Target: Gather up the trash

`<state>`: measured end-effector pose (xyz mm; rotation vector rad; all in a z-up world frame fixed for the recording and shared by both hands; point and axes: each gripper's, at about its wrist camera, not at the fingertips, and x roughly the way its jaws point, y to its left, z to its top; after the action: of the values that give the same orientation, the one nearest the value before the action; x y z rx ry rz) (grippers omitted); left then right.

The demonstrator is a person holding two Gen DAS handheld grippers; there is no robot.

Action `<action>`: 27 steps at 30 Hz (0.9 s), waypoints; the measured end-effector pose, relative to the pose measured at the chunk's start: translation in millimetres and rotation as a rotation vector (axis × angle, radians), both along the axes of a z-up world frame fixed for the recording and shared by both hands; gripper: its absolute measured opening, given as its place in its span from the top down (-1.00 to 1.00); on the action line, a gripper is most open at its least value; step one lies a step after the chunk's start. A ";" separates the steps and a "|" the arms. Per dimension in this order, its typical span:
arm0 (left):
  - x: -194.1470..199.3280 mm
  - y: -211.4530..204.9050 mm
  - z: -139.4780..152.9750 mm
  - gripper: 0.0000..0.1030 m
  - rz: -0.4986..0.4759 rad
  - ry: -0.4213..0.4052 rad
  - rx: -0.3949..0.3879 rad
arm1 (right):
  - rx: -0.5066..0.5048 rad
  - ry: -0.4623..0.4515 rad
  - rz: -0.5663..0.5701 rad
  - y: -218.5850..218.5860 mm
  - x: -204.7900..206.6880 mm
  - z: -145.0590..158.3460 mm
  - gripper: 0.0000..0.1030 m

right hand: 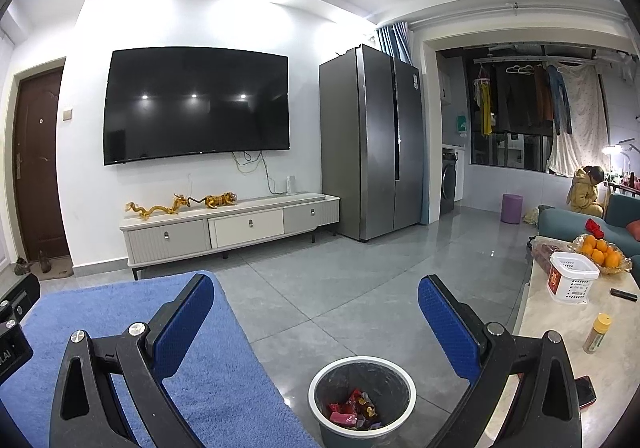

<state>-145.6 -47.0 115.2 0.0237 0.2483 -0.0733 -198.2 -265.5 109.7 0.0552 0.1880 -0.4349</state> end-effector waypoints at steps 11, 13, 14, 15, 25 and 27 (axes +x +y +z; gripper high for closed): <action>-1.0 -1.8 -4.4 -1.00 -0.014 0.024 0.003 | 0.006 0.008 -0.001 0.4 -3.0 -1.4 -1.00; -0.1 -2.7 -6.4 -1.00 -0.018 0.037 0.001 | 0.008 0.014 -0.001 0.8 -4.2 -1.2 -1.00; -0.3 -3.7 -7.2 -1.00 -0.019 0.042 0.002 | 0.010 0.017 0.000 1.0 -4.5 -1.0 -1.00; 0.2 -4.5 -8.2 -1.00 -0.020 0.046 0.003 | 0.011 0.021 0.000 0.6 -4.4 -1.3 -1.00; 1.9 -5.0 -8.2 -1.00 -0.026 0.061 0.008 | 0.025 0.037 0.002 -2.9 0.1 0.6 -1.00; 1.1 -5.5 -9.0 -1.00 -0.027 0.062 0.010 | 0.028 0.039 0.002 -3.0 0.1 -0.7 -1.00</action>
<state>-144.6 -52.4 106.1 0.0349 0.3107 -0.0993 -198.2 -268.5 109.0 0.0736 0.2325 -0.4315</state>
